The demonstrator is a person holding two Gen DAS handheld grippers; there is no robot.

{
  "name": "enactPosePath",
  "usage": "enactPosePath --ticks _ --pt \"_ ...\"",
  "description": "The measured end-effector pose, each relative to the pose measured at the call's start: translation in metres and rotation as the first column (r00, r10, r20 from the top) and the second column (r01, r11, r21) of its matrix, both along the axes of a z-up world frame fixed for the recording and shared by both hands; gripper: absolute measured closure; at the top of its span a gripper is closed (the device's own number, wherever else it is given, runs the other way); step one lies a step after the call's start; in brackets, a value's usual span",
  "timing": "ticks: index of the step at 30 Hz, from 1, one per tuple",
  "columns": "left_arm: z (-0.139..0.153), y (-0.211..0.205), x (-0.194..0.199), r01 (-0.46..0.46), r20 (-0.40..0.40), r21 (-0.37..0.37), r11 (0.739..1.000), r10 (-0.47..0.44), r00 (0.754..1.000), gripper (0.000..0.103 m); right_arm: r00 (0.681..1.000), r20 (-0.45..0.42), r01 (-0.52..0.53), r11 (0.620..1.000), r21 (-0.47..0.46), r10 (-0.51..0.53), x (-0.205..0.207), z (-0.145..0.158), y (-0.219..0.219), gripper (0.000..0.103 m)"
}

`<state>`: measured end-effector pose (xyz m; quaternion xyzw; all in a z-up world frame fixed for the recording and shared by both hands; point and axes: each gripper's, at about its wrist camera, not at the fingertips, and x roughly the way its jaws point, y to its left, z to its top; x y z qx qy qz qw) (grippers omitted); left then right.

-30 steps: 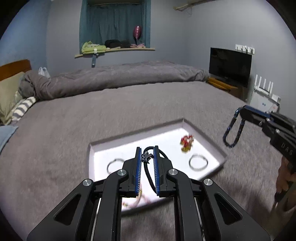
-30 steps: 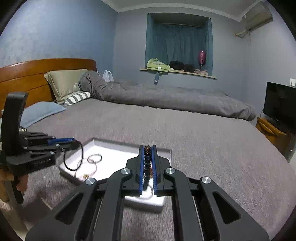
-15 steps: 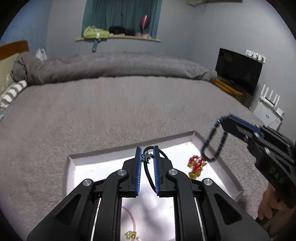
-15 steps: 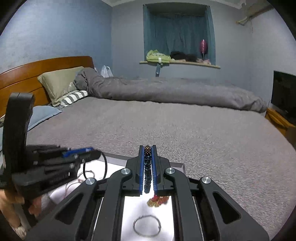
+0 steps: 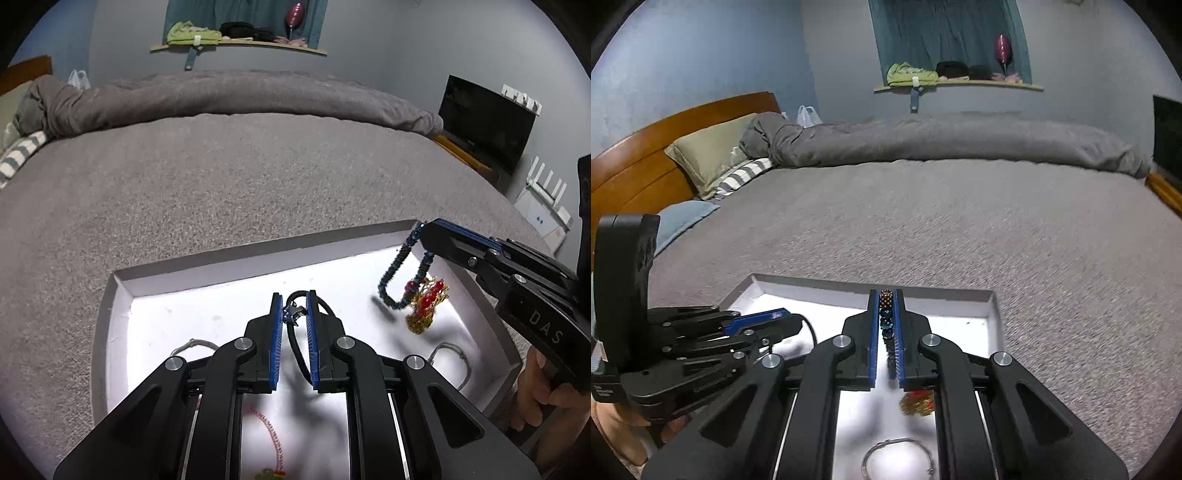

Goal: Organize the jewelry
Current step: 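Carry the hair tie and blue beaded bracelet over the box with both grippers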

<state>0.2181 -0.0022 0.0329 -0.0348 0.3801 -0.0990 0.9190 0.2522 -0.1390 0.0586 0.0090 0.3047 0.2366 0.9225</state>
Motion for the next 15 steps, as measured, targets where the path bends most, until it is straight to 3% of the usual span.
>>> enactPosePath --ticks 8,15 --pt "-0.009 -0.005 0.000 0.013 -0.056 0.038 0.999 -0.011 0.998 0.090 0.998 -0.045 0.046 0.996 -0.083 -0.050 0.006 -0.009 -0.001 0.096" --pt "-0.017 -0.004 0.001 0.021 -0.091 0.036 0.999 -0.018 0.996 0.090 0.992 -0.129 -0.008 0.996 -0.085 -0.003 0.009 -0.023 0.005 0.096"
